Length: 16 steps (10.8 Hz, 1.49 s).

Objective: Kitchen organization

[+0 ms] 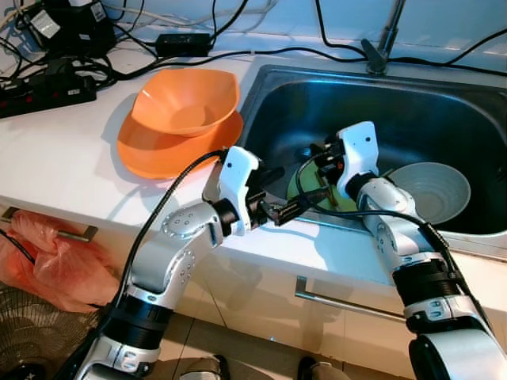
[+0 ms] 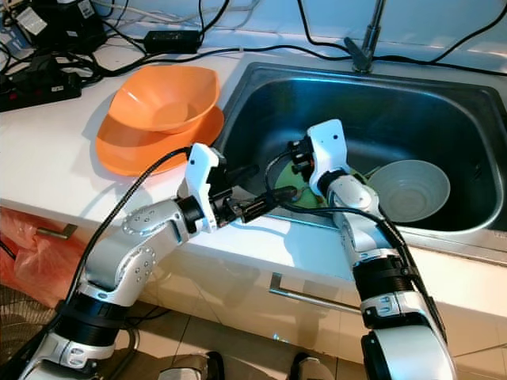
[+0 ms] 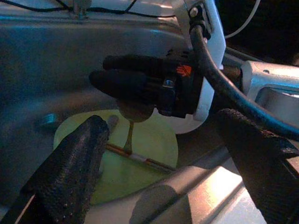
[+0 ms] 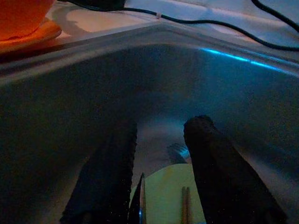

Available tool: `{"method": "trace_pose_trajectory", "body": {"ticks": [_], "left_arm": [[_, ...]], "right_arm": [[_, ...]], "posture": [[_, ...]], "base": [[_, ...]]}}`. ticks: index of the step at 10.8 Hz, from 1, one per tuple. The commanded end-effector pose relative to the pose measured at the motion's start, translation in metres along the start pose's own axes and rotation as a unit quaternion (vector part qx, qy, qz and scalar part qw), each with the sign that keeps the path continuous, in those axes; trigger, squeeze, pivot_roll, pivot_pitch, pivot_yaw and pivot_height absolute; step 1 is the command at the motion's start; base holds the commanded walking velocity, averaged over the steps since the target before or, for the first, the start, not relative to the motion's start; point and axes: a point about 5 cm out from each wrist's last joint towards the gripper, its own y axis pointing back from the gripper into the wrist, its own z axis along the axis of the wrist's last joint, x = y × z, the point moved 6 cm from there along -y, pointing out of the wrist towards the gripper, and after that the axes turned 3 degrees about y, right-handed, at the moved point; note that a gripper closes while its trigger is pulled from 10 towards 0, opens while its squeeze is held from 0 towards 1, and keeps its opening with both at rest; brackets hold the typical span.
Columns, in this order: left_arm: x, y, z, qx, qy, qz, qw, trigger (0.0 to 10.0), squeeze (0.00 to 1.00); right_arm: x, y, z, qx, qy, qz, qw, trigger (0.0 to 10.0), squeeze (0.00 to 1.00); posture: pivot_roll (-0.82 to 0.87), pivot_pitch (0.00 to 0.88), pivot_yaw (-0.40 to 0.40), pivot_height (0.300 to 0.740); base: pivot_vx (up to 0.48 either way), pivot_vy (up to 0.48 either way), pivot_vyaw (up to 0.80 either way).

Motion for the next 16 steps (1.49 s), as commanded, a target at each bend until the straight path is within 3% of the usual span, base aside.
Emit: {"method": "trace_pose_trajectory", "body": {"ticks": [1, 2, 3, 5, 8, 9, 10, 11, 12, 13, 14, 15, 16], "left_arm": [[0.002, -0.001, 0.005, -0.001, -0.018, -0.001, 1.000, 10.0, 0.00], [0.003, -0.001, 0.006, -0.003, -0.021, 0.001, 1.000, 10.0, 0.00], [0.004, -0.001, 0.007, -0.005, -0.022, 0.003, 1.000, 10.0, 0.00], [0.004, -0.002, 0.006, -0.004, -0.025, 0.004, 1.000, 10.0, 0.00], [0.006, -0.003, 0.007, -0.006, -0.031, 0.006, 1.000, 10.0, 0.00], [0.007, -0.003, 0.007, -0.005, -0.033, 0.007, 0.999, 10.0, 0.00], [0.009, -0.002, 0.009, -0.008, -0.036, 0.014, 0.999, 10.0, 0.00], [0.020, 0.001, 0.016, -0.019, -0.052, 0.049, 0.997, 10.0, 0.00], [0.040, 0.008, 0.026, -0.039, -0.072, 0.112, 0.990, 10.0, 1.00], [0.050, 0.012, 0.032, -0.051, -0.081, 0.143, 0.985, 10.0, 1.00], [0.060, 0.020, 0.039, -0.071, -0.104, 0.197, 0.972, 10.0, 1.00], [0.072, 0.025, 0.043, -0.068, -0.123, 0.218, 0.966, 10.0, 1.00], [0.082, 0.026, 0.045, -0.044, -0.170, 0.232, 0.957, 10.0, 1.00]], "right_arm": [[-0.003, 0.000, -0.001, -0.003, 0.007, -0.011, 1.000, 10.0, 1.00], [-0.010, 0.000, 0.010, -0.029, 0.008, -0.027, 0.999, 10.0, 1.00], [-0.030, 0.004, 0.048, -0.108, 0.008, -0.077, 0.991, 10.0, 1.00], [-0.042, 0.010, 0.075, -0.163, 0.014, -0.099, 0.981, 10.0, 1.00], [-0.044, 0.013, 0.089, -0.189, 0.007, -0.108, 0.976, 10.0, 1.00], [-0.037, 0.012, 0.093, -0.196, -0.026, -0.089, 0.976, 10.0, 1.00], [-0.034, 0.012, 0.095, -0.197, -0.059, -0.081, 0.975, 10.0, 0.24], [-0.029, 0.011, 0.092, -0.192, -0.100, -0.065, 0.974, 10.0, 0.00], [-0.027, 0.013, 0.086, -0.183, -0.131, -0.062, 0.973, 10.0, 0.00], [-0.028, 0.014, 0.082, -0.175, -0.134, -0.064, 0.973, 10.0, 0.00], [-0.025, 0.019, 0.085, -0.176, -0.140, -0.060, 0.972, 10.0, 0.00], [-0.026, 0.020, 0.085, -0.178, -0.149, -0.063, 0.971, 10.0, 0.00], [-0.027, 0.022, 0.085, -0.186, -0.175, -0.069, 0.964, 10.0, 0.00]], "posture": [[0.06, 0.115, 0.071, 0.740], [0.06, 0.114, 0.072, 0.740], [0.06, 0.110, 0.072, 0.740], [0.06, 0.104, 0.073, 0.740], [0.06, 0.099, 0.076, 0.740], [0.06, 0.096, 0.078, 0.740], [0.06, 0.096, 0.077, 0.740], [0.06, 0.095, 0.078, 0.740], [0.07, 0.097, 0.079, 0.740], [0.07, 0.097, 0.077, 0.740], [0.07, 0.096, 0.079, 0.740], [0.07, 0.095, 0.079, 0.740], [0.06, 0.093, 0.081, 0.740]], "base": [[0.000, 0.000, 0.00], [0.000, 0.000, 0.00], [0.000, 0.000, 0.00], [0.000, 0.000, 0.00], [0.000, 0.000, 0.00], [0.000, 0.000, 0.00], [0.000, 0.000, 0.00], [0.000, 0.000, 0.00], [0.000, 0.000, 0.00], [0.000, 0.000, 0.00], [0.000, 0.000, 0.00], [0.000, 0.000, 0.00], [0.000, 0.000, 0.00]]}}
